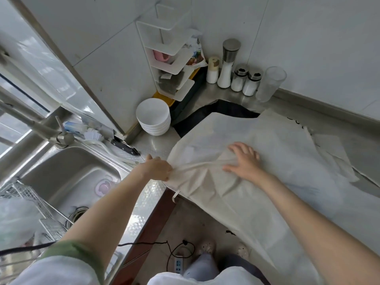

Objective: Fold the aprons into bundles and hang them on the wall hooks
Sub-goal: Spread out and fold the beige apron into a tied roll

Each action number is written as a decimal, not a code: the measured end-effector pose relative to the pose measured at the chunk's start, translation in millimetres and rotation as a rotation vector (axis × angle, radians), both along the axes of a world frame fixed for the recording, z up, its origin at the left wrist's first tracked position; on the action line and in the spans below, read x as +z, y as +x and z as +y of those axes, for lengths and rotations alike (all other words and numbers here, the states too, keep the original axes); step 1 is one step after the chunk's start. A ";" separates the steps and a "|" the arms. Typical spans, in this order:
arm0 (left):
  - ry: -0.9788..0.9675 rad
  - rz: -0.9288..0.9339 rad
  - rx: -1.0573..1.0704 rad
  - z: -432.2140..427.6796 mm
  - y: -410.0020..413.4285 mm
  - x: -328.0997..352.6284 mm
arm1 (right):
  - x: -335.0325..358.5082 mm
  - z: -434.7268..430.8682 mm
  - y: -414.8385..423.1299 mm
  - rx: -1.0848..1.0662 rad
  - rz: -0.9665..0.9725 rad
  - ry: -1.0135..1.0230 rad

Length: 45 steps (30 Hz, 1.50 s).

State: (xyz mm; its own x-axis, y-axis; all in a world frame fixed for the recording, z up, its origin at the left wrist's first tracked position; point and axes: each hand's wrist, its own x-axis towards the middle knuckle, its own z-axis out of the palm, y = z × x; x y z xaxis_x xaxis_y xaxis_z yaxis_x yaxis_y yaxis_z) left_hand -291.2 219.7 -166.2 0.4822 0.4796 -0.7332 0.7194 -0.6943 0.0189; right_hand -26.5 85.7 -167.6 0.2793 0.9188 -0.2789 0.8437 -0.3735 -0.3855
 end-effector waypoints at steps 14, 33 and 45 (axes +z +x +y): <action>-0.048 -0.439 0.495 -41.7 147.2 17.1 | -8.5 -138.3 69.3 -0.259 0.099 -0.525; 0.259 -0.229 -0.524 -91.6 224.0 8.3 | 11.8 -212.9 98.9 -0.540 0.456 -0.074; 0.349 -0.187 -0.132 -65.8 231.0 27.3 | 39.5 -187.5 145.5 -0.404 0.528 -0.092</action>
